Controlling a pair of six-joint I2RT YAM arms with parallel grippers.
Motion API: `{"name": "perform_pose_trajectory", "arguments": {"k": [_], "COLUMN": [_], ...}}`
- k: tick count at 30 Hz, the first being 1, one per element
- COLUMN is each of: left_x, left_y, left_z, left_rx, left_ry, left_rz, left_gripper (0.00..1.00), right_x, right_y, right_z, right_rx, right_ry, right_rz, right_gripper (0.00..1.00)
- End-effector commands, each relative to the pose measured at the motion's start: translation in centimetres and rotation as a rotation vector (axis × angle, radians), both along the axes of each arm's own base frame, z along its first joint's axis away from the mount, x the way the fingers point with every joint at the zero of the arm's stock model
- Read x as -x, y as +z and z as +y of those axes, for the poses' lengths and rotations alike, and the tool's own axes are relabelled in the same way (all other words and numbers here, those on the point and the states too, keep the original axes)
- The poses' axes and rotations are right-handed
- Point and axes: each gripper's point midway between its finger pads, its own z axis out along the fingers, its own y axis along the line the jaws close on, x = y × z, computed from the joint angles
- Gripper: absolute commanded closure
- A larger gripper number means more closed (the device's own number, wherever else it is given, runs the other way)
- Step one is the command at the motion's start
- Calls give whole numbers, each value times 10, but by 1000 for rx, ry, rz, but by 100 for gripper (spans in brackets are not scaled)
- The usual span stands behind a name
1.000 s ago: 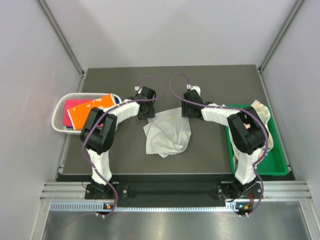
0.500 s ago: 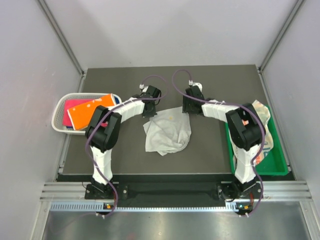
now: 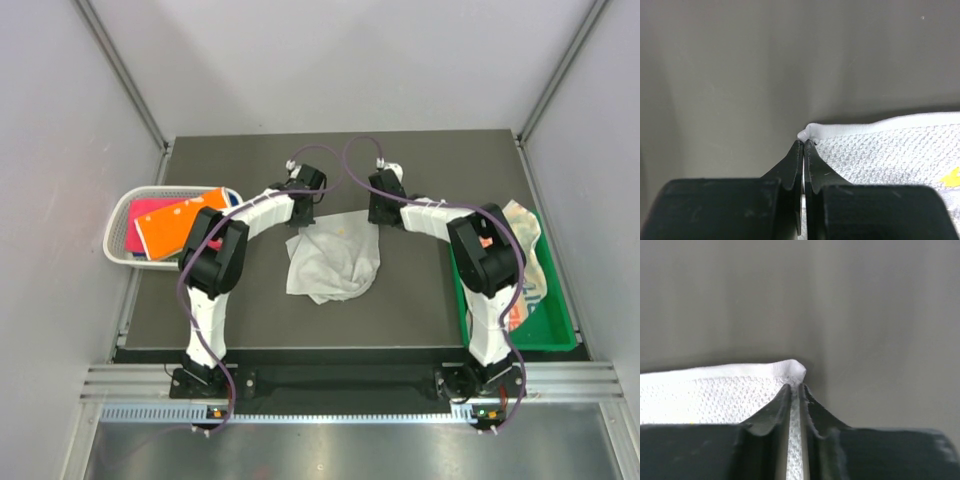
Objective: Fold and stack the towels
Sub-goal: Flatten out the crumpled towel
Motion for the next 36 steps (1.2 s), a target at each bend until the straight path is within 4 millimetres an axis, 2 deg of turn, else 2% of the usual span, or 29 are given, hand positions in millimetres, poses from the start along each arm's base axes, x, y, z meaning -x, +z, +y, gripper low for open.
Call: {"name": "perform_pose_trajectory", "arguments": {"k": [1, 3, 4, 6, 7, 9, 10, 12, 13, 14, 15, 16, 17, 18, 19, 20, 21, 22, 23, 24, 25, 31, 33, 35, 36], "left_x": [-20, -25, -28, -33, -33, -36, -35, -35, -33, -31, -28, -25, -22, -16, -11, -5, 4, 6, 13, 21, 27, 56, 67, 77, 85], "left_y": [31, 41, 51, 64, 76, 100, 106, 123, 139, 147, 166, 174, 179, 198, 206, 210, 229, 240, 241, 257, 260, 283, 304, 320, 338], "left_z": [3, 2, 3, 2, 4, 4, 6, 6, 8, 8, 8, 9, 9, 11, 10, 9, 12, 12, 9, 12, 14, 19, 20, 13, 12], "left_rx": [-12, -6, -4, 9, 13, 36, 39, 59, 72, 83, 97, 103, 114, 128, 134, 146, 154, 168, 182, 194, 198, 257, 289, 334, 355], "left_ry": [2, -1, 1, -1, -1, -2, 2, -1, -3, -12, -22, -27, -41, -54, -71, -99, -124, -138, -176, -188, -192, -220, -237, -292, -319], "left_rz": [-92, -123, -144, -184, -208, -270, -282, -325, -355, -368, -403, -417, -422, -458, -469, -472, -513, -547, -548, -584, -583, -608, -658, -689, -733], "left_gripper": [100, 100, 100, 100, 100, 100, 100, 100, 100, 100, 100, 100, 100, 100, 100, 100, 100, 100, 100, 100, 100, 100, 100, 100, 100], "right_x": [4, 5, 3, 3, 2, 1, 1, 1, 3, 3, 4, 7, 8, 10, 14, 17, 19, 25, 28, 31, 36, 63, 76, 84, 88], "right_y": [1, 7, 20, 32, 47, 64, 80, 96, 113, 121, 129, 145, 153, 162, 180, 190, 199, 219, 227, 236, 252, 302, 318, 332, 337], "right_z": [-5, -6, -6, -5, -2, 0, 1, 3, 5, 5, 6, 6, 5, 5, 4, 3, 2, -1, -3, -4, -5, -12, -13, -13, -14], "right_rx": [3, -5, -23, -51, -80, -109, -127, -151, -172, -181, -190, -207, -215, -221, -237, -245, -247, -263, -261, -264, -277, -305, -308, -310, -308], "right_ry": [-13, -13, -12, -4, 8, 16, 23, 34, 42, 44, 49, 56, 58, 63, 71, 76, 84, 90, 97, 102, 113, 140, 163, 178, 184], "right_rz": [5, -10, -36, -65, -98, -133, -163, -194, -223, -237, -251, -280, -295, -312, -346, -365, -388, -429, -447, -468, -500, -597, -631, -664, -671], "right_gripper": [94, 98, 100, 100, 100, 100, 100, 100, 100, 100, 100, 100, 100, 100, 100, 100, 100, 100, 100, 100, 100, 100, 100, 100, 100]}}
